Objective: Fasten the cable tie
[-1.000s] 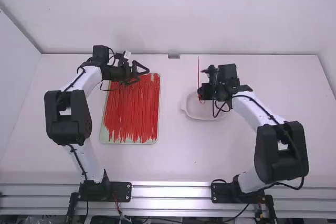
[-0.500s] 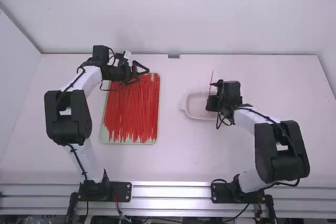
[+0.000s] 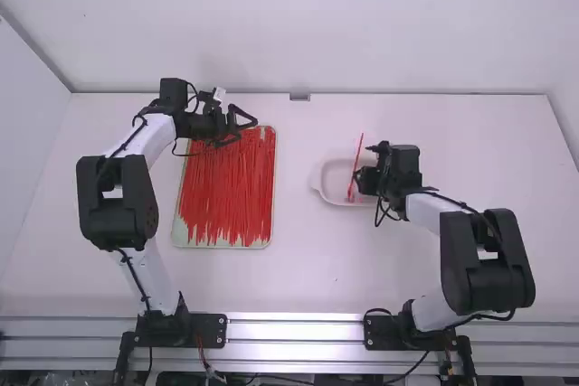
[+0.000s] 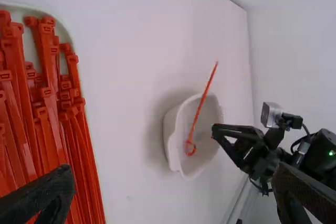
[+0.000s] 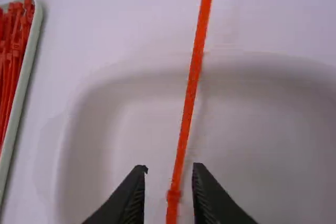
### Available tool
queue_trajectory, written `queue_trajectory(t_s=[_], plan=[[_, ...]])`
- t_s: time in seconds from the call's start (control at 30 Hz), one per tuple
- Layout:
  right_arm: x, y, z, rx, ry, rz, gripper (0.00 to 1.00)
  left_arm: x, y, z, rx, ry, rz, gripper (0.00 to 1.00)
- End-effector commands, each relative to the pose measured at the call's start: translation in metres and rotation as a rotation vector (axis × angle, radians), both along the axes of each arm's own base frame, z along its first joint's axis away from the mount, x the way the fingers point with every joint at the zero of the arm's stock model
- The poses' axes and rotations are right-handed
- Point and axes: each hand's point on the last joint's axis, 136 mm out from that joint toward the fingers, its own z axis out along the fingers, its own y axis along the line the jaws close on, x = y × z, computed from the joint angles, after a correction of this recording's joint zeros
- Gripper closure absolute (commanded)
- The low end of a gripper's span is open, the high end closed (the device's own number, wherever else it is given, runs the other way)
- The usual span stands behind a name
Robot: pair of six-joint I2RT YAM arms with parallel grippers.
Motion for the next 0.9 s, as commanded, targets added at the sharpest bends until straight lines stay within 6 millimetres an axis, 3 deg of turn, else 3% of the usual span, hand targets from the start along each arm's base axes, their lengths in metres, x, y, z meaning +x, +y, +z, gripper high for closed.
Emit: queue_trajectory(t_s=[0.0, 0.07, 0.1, 0.43, 0.87], plan=[[0.001, 0.002, 0.006, 0.008, -0.018, 0.006, 0.63, 0.003, -0.004, 0.009, -0.016, -0.033, -0.021, 0.01], [0.002, 0.003, 0.007, 0.015, -0.020, -0.001, 0.46, 0.003, -0.004, 0.010, -0.017, -0.033, -0.021, 0.01], [0.003, 0.002, 0.009, 0.024, -0.024, -0.012, 0.00, 0.003, -0.004, 0.010, -0.016, -0.036, -0.021, 0.01], [0.015, 0.001, 0.028, 0.042, -0.047, -0.002, 0.01, 0.004, -0.003, 0.009, -0.012, -0.037, -0.020, 0.01], [0.043, 0.012, 0.074, 0.031, -0.118, 0.037, 0.00, 0.003, -0.007, 0.017, -0.028, -0.106, -0.064, 0.01]])
